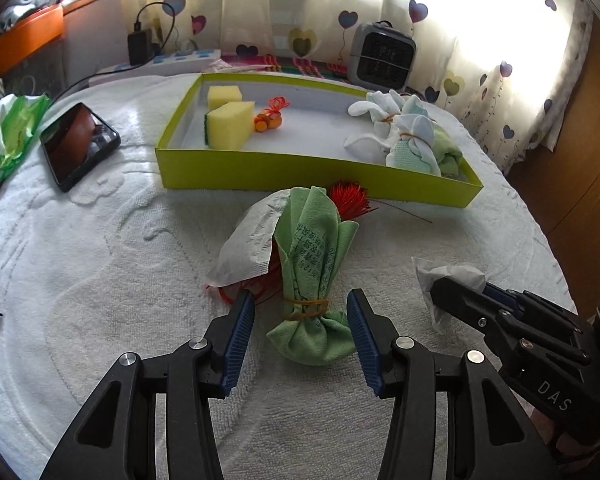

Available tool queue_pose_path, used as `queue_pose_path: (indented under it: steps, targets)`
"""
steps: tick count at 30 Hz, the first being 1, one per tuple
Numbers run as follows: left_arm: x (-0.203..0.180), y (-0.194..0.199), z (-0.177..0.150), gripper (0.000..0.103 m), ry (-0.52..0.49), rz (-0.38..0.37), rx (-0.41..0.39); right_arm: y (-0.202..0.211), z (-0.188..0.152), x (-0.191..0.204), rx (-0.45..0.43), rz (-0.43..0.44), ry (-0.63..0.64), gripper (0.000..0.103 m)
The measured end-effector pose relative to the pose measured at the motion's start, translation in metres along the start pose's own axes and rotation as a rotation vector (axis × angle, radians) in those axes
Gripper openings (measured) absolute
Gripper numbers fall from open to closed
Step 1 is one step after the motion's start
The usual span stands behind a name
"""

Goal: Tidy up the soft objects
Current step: 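Close the left tool on the green rubber-banded cloth bundle while the right tool holds the tissue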

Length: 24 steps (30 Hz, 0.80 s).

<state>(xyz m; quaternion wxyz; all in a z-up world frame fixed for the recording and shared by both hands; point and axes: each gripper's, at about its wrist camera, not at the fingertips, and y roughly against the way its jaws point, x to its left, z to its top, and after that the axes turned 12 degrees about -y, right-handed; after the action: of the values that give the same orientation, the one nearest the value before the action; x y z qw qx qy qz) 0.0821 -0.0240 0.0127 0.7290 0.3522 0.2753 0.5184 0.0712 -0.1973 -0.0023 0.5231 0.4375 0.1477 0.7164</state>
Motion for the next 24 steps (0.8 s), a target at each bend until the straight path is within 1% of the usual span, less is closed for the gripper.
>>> queue_pose_path:
  steps: [4, 11, 12, 13, 16, 24]
  targets:
    - [-0.0031, -0.0017, -0.0003, 0.047, -0.018, 0.014, 0.0, -0.001, -0.0001, -0.001, 0.004, 0.003, -0.002, 0.021]
    - [-0.0019, -0.0016, -0.002, 0.046, -0.022, 0.008, -0.014, -0.0022, -0.0007, -0.0008, 0.006, 0.005, -0.005, 0.021]
    - [-0.0021, -0.0013, -0.0023, 0.045, -0.02, 0.008, -0.016, -0.0024, -0.0008, -0.0008, 0.006, 0.005, -0.004, 0.021]
    - [-0.0017, -0.0008, -0.0028, 0.041, -0.018, 0.001, -0.021, -0.0023, -0.0008, -0.0008, 0.007, 0.005, -0.005, 0.021]
    - [0.0001, -0.0004, -0.0037, 0.036, -0.01, -0.004, -0.027, -0.0023, -0.0007, -0.0006, 0.004, 0.006, -0.007, 0.021]
    - [0.0015, 0.0008, -0.0046, 0.032, -0.007, -0.007, -0.038, -0.0029, -0.0009, -0.0014, 0.007, 0.008, -0.013, 0.021]
